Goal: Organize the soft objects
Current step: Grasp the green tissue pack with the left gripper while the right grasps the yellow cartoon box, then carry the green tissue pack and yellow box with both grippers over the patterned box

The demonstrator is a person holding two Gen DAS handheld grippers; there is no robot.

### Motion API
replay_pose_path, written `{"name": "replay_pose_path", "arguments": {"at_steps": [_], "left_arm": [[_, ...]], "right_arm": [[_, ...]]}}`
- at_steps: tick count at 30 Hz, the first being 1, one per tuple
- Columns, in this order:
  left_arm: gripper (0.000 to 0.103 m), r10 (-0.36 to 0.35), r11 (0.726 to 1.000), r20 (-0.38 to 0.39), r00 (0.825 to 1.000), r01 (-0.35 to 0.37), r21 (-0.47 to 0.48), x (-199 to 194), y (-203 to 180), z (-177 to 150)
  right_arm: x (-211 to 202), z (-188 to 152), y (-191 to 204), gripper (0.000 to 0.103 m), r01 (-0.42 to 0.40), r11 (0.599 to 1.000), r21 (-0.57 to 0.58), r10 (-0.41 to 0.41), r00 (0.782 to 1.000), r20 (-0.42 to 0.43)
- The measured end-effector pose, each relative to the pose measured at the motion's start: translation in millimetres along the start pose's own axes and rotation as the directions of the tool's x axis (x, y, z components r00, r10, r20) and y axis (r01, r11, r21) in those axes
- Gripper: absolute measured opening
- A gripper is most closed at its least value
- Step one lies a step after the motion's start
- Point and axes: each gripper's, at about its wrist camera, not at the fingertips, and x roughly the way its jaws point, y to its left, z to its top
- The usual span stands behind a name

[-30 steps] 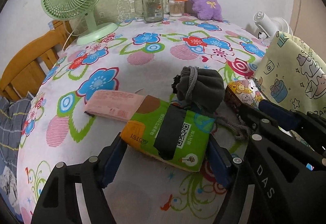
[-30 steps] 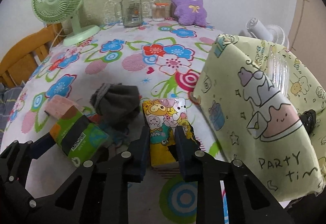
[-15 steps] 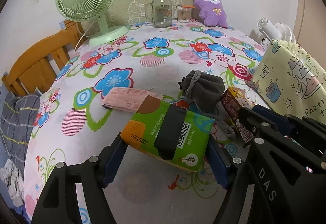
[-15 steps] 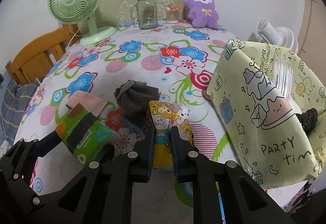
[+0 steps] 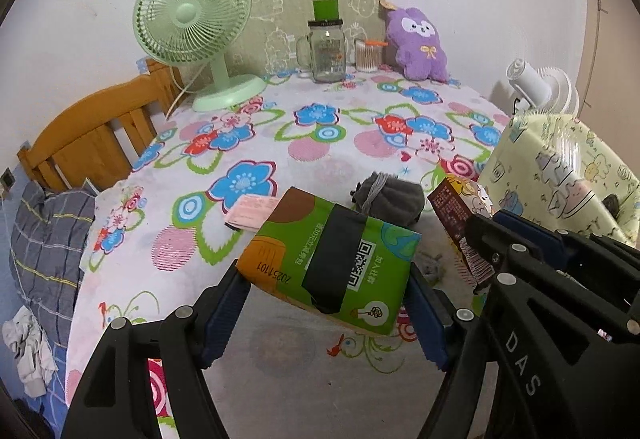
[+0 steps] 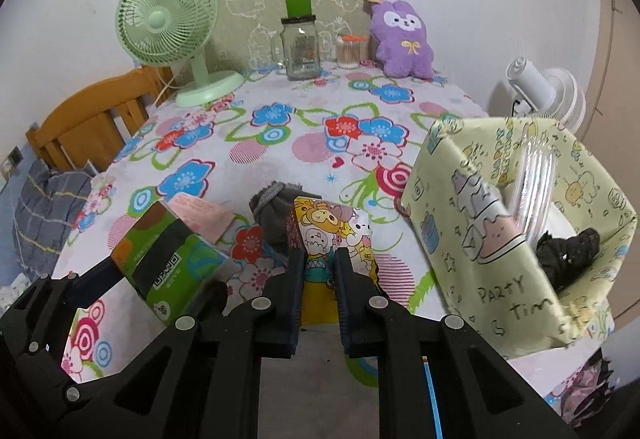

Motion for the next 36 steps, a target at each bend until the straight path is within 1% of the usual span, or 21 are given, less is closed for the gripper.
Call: {"name": "replay_pose_path", "arguments": {"at_steps": [20, 30, 36], "left_arm": [[0.077, 0.028, 1.000, 0.106, 0.994, -0.026, -0.017, -54.9, -10.1, 26.9], [0.077, 0.024, 1.000, 0.139, 0.990, -0.021, -0.022, -67.4, -23.5, 40.1], [0.077, 0.017, 1.000, 0.147, 0.989, -0.014, -0.022, -67.0, -36.1, 48.7]], "right_arm": [[-57.6, 27.6, -7.5, 0.017, -0.040, 0.999, -0.023, 0.042, 0.994, 0.097], [-73.3, 42.4, -19.6, 0.017, -0.049, 0.998, -0.033, 0.053, 0.990, 0.129], [-75.4, 50.0, -31.3, 0.017, -0.051, 0.998, -0.038, 0.056, 0.989, 0.139]]}}
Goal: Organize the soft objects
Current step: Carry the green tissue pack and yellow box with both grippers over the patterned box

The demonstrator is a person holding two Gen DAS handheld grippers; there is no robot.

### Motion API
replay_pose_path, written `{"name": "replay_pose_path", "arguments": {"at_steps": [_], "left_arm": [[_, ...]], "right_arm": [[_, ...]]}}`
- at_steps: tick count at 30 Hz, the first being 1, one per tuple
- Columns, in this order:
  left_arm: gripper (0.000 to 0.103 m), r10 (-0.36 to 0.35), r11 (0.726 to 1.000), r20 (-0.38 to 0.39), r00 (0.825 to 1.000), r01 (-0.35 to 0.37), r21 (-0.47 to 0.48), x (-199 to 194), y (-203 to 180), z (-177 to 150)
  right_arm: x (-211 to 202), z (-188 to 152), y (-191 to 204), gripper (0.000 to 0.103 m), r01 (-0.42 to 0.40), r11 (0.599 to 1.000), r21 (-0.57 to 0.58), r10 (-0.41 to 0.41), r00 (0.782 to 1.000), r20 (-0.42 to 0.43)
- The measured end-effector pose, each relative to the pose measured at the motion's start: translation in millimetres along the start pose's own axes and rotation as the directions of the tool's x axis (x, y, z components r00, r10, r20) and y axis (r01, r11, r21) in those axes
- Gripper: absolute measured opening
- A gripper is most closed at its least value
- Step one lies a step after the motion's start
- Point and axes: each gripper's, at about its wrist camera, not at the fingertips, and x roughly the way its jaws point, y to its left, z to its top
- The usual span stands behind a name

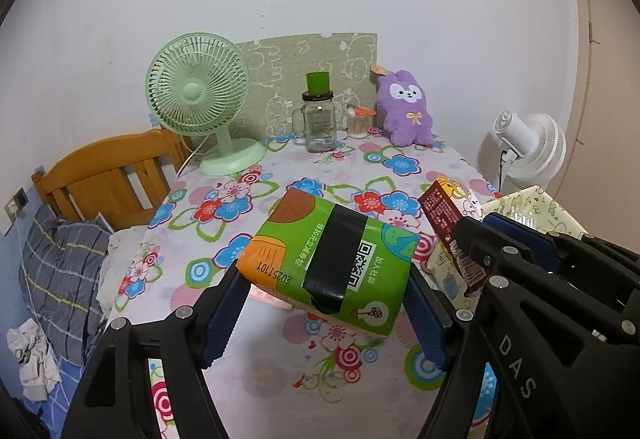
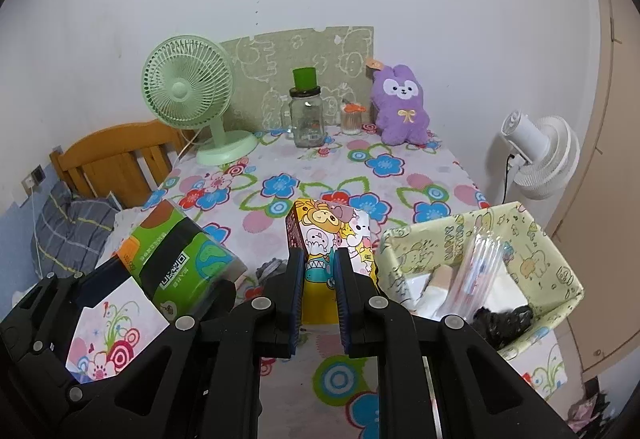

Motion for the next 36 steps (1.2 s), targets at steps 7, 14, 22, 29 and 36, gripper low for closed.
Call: {"name": "replay_pose_path", "arguments": {"at_steps": [7, 14, 22, 29, 36], "left_arm": [[0.077, -0.021, 1.000, 0.012, 1.000, 0.021, 0.002, 2.1, -17.7, 6.9], [0.077, -0.053, 0.998, 0.019, 0.998, 0.053, 0.023, 7.6, -38.0, 13.4], [0.077, -0.091, 0.994, 0.017, 0.996, 0.090, 0.056, 14.7, -66.5, 19.2], [0.077, -0.123, 0.989, 0.001, 0.992, 0.122, 0.086, 24.9, -88.8, 20.8], [0.077, -0.145, 0.982, -0.029, 0.989, 0.148, 0.116, 37.1, -109.3, 19.4]], "right_arm": [[-1.7, 5.8, -18.7, 0.017, 0.009, 1.000, -0.006, -0.009, 1.000, 0.010], [-4.3, 10.0, -41.5, 0.017, 0.029, 1.000, 0.007, -0.029, 0.999, 0.021], [-3.5, 10.5, -69.5, 0.017, 0.062, 0.998, 0.035, -0.062, 0.998, 0.021], [-0.5, 7.5, -91.6, 0.017, 0.093, 0.994, 0.056, -0.093, 0.996, 0.010], [6.1, 1.8, -112.5, 0.017, 0.123, 0.989, 0.078, -0.122, 0.992, -0.017]]}}
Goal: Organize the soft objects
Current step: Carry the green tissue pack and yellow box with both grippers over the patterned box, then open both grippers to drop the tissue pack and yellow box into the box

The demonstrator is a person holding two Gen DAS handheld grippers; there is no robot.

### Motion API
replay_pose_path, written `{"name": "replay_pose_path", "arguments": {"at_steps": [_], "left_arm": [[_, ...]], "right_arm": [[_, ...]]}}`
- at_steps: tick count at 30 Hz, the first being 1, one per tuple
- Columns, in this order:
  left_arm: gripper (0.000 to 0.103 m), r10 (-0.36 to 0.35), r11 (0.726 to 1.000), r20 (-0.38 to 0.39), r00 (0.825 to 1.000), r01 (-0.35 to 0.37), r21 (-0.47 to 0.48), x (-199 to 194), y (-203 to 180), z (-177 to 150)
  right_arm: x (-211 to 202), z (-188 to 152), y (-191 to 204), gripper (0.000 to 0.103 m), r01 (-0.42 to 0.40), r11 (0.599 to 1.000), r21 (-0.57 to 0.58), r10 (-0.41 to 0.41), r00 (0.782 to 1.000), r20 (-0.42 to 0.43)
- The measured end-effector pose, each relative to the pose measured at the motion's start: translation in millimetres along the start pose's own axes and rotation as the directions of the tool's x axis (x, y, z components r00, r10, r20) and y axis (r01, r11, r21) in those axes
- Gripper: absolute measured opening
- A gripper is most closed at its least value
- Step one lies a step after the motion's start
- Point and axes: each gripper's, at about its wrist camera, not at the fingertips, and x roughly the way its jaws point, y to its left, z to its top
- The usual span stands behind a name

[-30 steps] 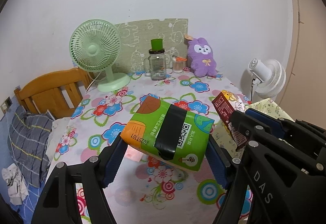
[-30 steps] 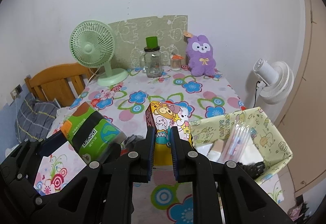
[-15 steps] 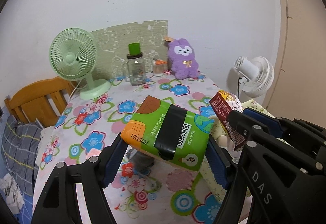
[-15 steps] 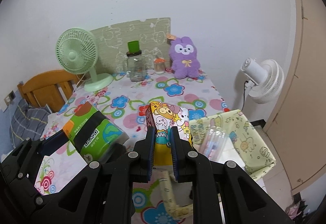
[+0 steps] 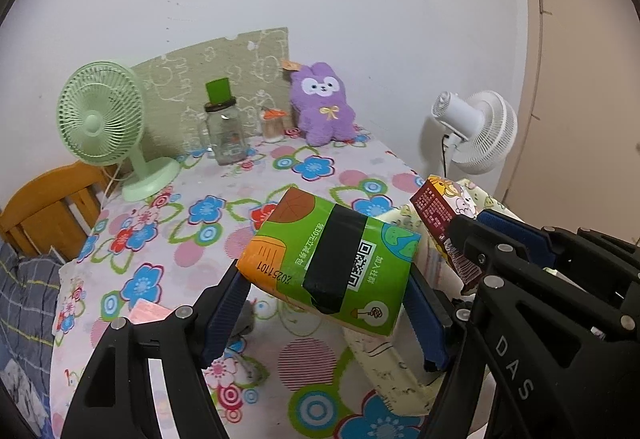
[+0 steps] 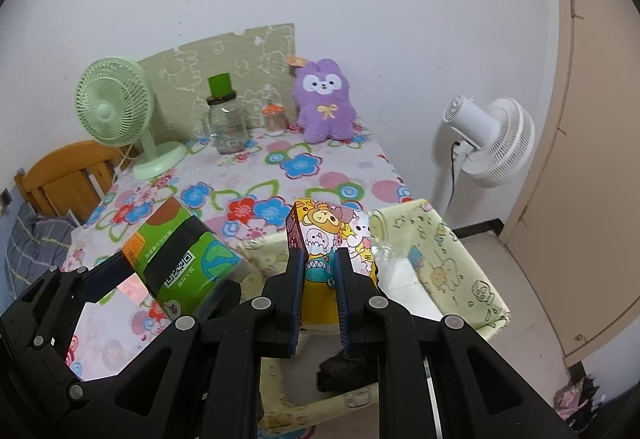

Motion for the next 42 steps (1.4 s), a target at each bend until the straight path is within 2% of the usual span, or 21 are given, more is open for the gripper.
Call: {"name": "replay_pose_path", "arguments": {"at_steps": [11, 26, 32, 42], "left_arm": [[0.077, -0.023, 0.999, -0.053, 0.998, 0.025, 0.040, 22.7, -20.9, -2.1], [0.077, -0.017, 0.997, -0.120, 0.993, 0.026, 0.070, 50.6, -34.6, -4.7], [0.078, -0.044, 0.997, -0.187, 0.981, 0.054, 0.051, 69.2, -36.0, -10.1], [0.078, -0.038, 0.998, -0.227, 0.973, 0.050, 0.046, 87.8, -34.0, -13.5]], "right_arm": [[18.3, -8.7, -25.7, 0.017, 0.038, 0.999, 0.029, -0.037, 0.998, -0.054], [47.5, -16.7, -42.2, 0.017, 0.063, 0.997, 0.054, -0.055, 0.990, -0.133], [61.9, -22.0, -49.0, 0.017, 0.069, 0.996, 0.063, -0.057, 0.981, -0.185], [79.8, -25.0, -49.7, 0.018, 0.069, 0.995, 0.069, -0.052, 0.973, -0.224]]}}
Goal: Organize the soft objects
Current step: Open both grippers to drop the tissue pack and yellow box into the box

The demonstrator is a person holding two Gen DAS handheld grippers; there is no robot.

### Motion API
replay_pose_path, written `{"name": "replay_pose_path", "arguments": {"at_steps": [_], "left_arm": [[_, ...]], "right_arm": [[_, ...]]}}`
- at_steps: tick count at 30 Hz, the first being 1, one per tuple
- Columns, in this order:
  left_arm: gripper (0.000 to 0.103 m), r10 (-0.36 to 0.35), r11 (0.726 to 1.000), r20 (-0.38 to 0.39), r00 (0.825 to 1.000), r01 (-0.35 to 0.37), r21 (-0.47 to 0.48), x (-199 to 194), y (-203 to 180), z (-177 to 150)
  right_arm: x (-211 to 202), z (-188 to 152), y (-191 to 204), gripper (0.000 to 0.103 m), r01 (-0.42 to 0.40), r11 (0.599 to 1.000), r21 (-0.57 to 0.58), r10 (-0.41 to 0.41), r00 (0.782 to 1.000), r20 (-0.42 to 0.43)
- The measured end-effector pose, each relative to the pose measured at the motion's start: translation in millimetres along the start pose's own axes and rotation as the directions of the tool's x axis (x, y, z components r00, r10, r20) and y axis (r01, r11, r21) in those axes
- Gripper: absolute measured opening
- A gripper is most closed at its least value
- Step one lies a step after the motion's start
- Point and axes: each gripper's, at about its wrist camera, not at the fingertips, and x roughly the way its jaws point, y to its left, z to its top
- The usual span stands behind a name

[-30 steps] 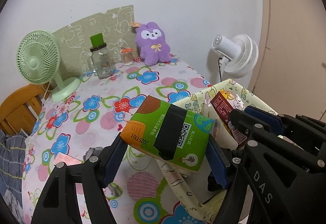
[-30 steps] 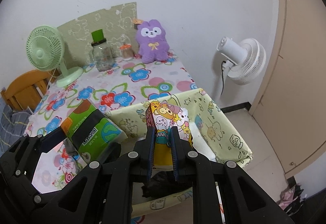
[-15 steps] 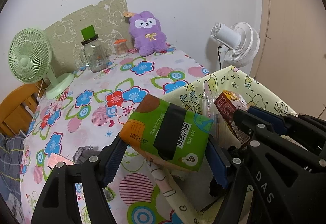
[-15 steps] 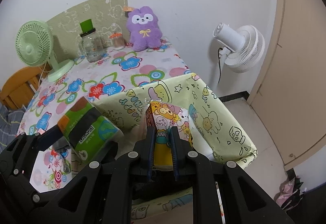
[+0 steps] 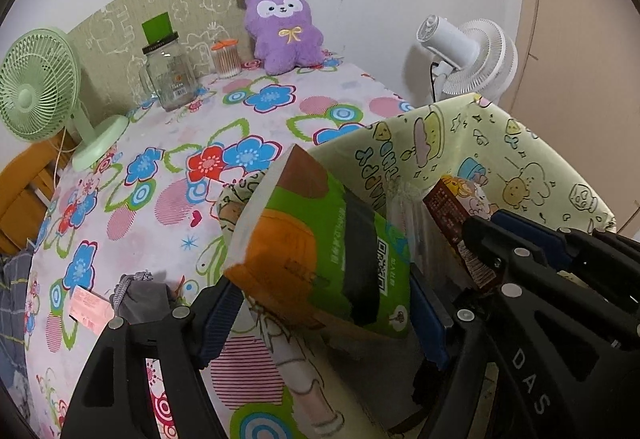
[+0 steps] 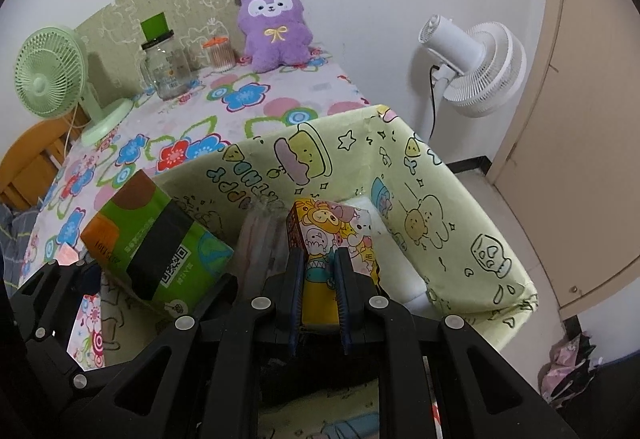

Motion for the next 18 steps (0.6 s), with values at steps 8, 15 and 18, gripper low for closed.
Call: {"name": "replay_pose_path", "arguments": {"at_steps": [8, 15, 18], "left_arm": [[0.077, -0.015, 1.000, 0.004, 1.000, 0.015, -0.012, 2.4, 3.3, 2.1], [0.059, 0.006, 1.000, 0.012, 1.000, -0.006, 0.006, 11.8, 7.1, 4.0], [0.059, -0.006, 1.000, 0.002, 1.000, 0.006, 0.005, 12.6, 9.1, 5.8]], "right_arm": [[4.2, 3.4, 1.2, 0.023, -0.005, 1.000, 0.017, 0.006, 1.000, -0.010], [4.9, 2.0, 6.5, 0.030, 0.008, 1.000, -0.002, -0.008, 1.000, -0.004], [5.9, 4.3, 6.6, 0.030, 0.003, 1.000, 0.006, -0.003, 1.000, -0.007]]}}
